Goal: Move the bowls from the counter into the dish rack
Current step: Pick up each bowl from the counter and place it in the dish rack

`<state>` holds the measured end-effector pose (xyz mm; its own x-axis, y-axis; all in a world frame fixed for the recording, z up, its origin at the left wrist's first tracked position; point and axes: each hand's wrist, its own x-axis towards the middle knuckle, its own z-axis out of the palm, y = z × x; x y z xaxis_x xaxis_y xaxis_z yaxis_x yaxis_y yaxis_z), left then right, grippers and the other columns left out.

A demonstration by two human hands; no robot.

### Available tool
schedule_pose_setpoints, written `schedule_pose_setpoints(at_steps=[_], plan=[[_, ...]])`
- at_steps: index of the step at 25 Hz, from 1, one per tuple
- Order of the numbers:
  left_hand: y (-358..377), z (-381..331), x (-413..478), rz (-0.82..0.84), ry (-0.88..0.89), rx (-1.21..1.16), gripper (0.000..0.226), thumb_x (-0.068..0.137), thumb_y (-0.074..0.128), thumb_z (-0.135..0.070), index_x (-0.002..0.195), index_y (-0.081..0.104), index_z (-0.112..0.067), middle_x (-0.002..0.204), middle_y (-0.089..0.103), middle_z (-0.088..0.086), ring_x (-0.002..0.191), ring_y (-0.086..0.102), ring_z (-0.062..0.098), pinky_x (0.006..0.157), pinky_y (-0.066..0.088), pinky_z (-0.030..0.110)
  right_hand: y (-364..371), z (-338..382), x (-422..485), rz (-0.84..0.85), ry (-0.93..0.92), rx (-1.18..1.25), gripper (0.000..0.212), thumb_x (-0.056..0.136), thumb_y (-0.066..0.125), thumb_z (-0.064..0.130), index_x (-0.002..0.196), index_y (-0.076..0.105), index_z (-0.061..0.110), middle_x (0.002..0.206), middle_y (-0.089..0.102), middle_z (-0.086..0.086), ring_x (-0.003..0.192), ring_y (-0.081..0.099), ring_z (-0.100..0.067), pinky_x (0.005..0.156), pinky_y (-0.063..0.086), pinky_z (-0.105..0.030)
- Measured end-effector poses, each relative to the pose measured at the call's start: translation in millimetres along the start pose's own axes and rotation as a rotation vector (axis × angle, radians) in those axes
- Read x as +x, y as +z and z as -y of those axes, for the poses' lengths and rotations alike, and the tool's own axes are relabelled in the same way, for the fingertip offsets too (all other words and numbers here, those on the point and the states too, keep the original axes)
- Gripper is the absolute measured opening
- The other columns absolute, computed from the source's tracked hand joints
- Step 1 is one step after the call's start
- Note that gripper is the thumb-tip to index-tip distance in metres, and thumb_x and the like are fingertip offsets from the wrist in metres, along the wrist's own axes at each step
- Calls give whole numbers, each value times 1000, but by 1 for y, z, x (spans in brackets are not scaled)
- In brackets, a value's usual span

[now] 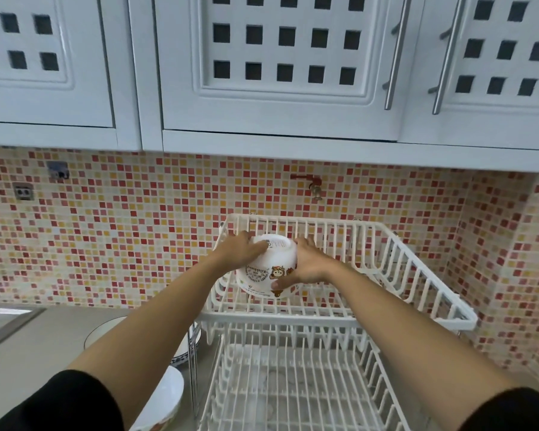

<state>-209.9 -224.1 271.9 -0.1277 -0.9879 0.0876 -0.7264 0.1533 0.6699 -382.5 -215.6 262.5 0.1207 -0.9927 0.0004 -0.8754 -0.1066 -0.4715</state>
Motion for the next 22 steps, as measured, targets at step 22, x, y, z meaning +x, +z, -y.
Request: schedule_pose_setpoints(at_steps=[22], plan=[[-130,174,-104,-359,-220,-99,51,100,25,-33,122,54,2,130,56,24,108,55,35,94,42,42,141,242,-30,-258,-373,114,65,99,37,39,150,12,7,158,16,-13,144,24,-30,113,28,-41]])
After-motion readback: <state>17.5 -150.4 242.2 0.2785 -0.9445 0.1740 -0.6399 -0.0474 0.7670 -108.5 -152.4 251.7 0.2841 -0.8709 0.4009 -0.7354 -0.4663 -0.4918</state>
